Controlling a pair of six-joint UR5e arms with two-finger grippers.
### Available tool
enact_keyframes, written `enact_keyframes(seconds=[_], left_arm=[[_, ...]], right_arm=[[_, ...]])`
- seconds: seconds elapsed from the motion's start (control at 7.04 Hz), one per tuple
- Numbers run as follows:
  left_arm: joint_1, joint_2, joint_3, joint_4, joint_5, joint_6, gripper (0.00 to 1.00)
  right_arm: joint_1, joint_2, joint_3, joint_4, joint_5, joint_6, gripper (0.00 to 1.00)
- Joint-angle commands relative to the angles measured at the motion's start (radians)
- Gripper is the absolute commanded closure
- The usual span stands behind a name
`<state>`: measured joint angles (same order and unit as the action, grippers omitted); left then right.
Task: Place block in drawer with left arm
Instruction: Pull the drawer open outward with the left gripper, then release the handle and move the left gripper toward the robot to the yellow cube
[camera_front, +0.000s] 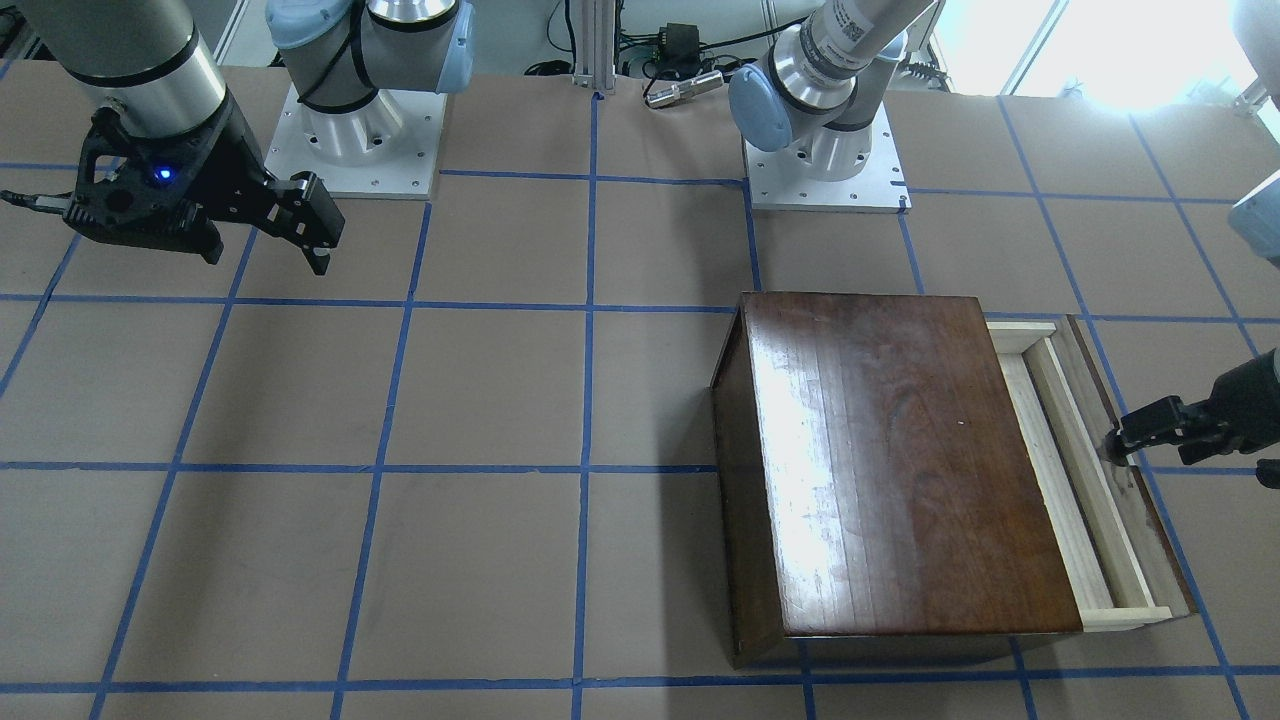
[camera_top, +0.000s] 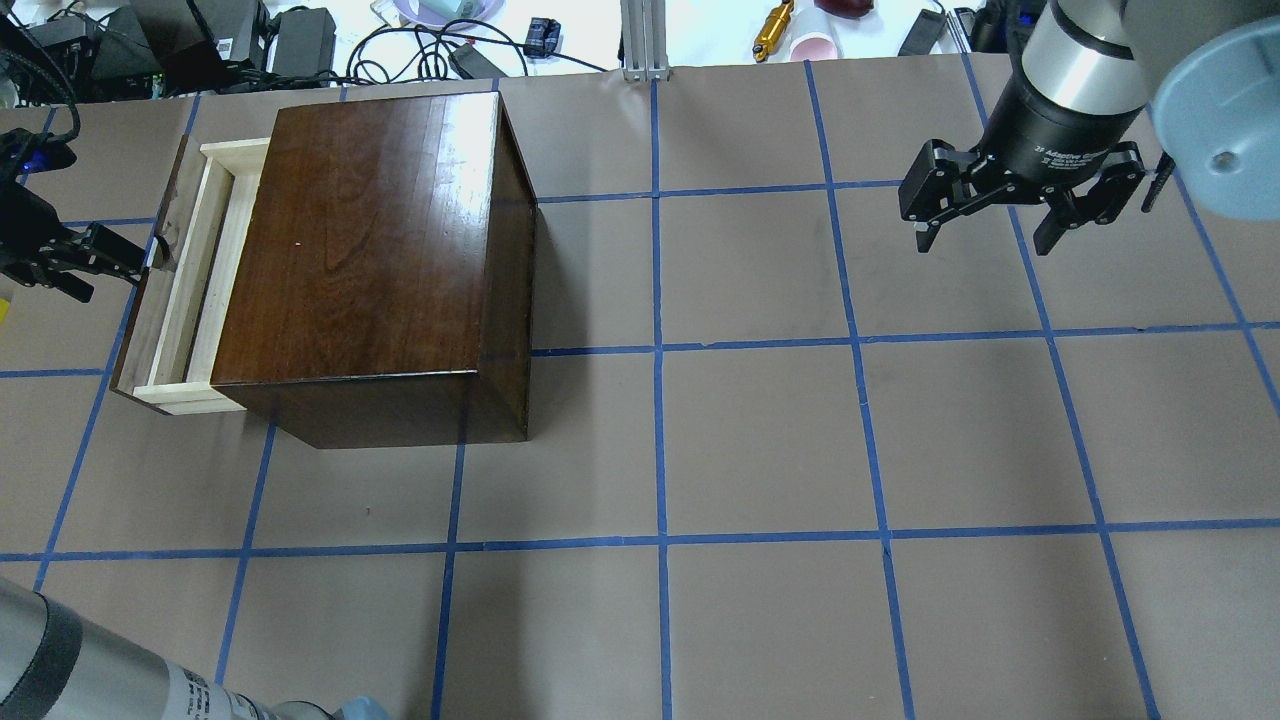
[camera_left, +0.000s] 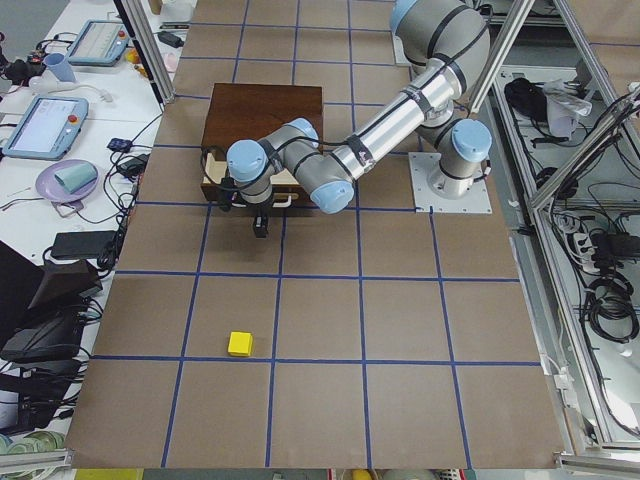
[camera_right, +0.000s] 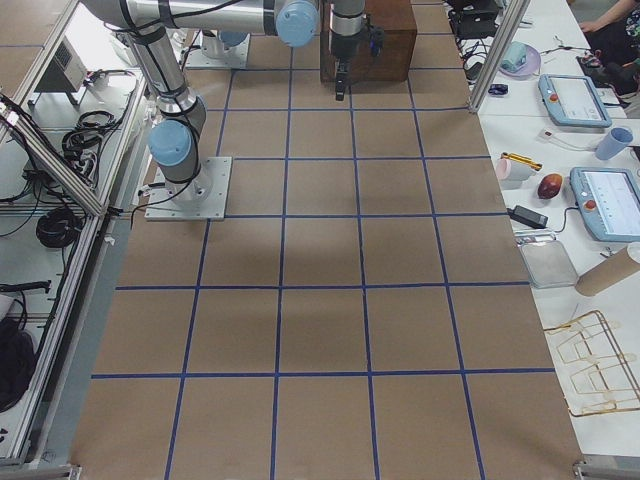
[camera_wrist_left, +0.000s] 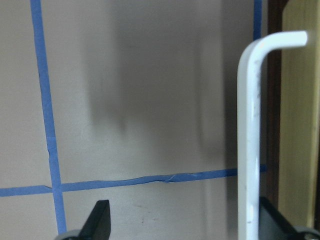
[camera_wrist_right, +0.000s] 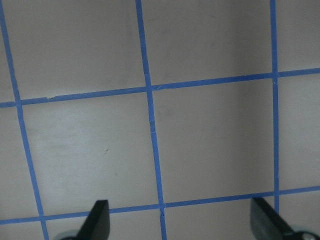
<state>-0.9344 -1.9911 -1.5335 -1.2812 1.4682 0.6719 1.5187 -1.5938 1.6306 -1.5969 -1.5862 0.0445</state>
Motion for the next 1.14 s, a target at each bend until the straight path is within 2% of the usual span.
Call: enact_keyframes(seconds=[0.0,0.71,0.99], left_arm=[[0.000,0.005,0.001,0.003,0.003,0.000,0.00],[0.000,0.009,0.024,-0.004,0.010,-0.002,0.00],[0.005,-0.006,0.108,-0.029,0.046,-0.002,0.00]], right_arm=[[0.000,0.000,0.000,0.000,0.000,0.000,0.00],[0.000,0.000,0.000,0.000,0.000,0.000,0.00],[0.000,0.000,0.000,0.000,0.000,0.000,0.00]])
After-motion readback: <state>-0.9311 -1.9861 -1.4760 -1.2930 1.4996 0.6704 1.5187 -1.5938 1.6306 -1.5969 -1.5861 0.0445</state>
